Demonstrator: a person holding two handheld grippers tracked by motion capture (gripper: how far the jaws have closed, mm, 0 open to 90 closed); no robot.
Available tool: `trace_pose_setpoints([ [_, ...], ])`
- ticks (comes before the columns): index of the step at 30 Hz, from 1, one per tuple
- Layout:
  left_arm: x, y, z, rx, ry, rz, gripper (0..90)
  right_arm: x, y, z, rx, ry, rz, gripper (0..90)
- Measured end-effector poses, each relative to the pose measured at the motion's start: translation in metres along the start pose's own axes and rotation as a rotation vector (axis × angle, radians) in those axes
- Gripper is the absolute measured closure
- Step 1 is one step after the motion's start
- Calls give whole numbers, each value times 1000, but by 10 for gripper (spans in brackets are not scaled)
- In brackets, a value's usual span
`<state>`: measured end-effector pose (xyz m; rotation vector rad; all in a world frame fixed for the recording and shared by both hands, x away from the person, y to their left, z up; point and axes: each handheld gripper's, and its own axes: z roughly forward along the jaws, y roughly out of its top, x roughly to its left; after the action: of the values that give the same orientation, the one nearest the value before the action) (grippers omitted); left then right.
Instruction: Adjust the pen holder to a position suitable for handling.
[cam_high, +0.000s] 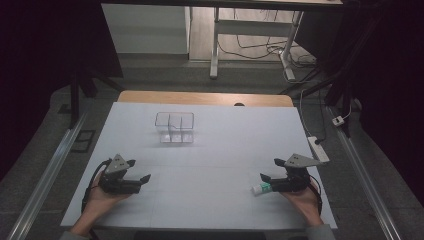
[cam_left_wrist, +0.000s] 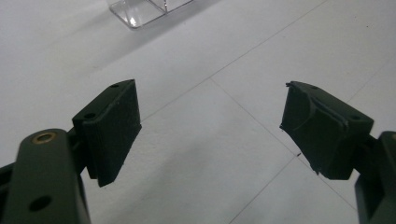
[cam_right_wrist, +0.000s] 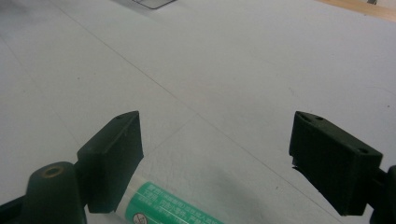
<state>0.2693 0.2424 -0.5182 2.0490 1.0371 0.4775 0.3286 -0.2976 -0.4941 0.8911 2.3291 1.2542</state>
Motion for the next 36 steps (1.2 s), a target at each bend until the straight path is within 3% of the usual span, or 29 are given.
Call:
trace_pose_setpoints([
  [23, 0, -1, 1, 10, 7, 1, 199, 3, 2, 1, -12, -8, -18, 183],
  [36, 5, 14, 9, 22, 17, 21, 205, 2, 2, 4, -10, -13, -6, 185],
])
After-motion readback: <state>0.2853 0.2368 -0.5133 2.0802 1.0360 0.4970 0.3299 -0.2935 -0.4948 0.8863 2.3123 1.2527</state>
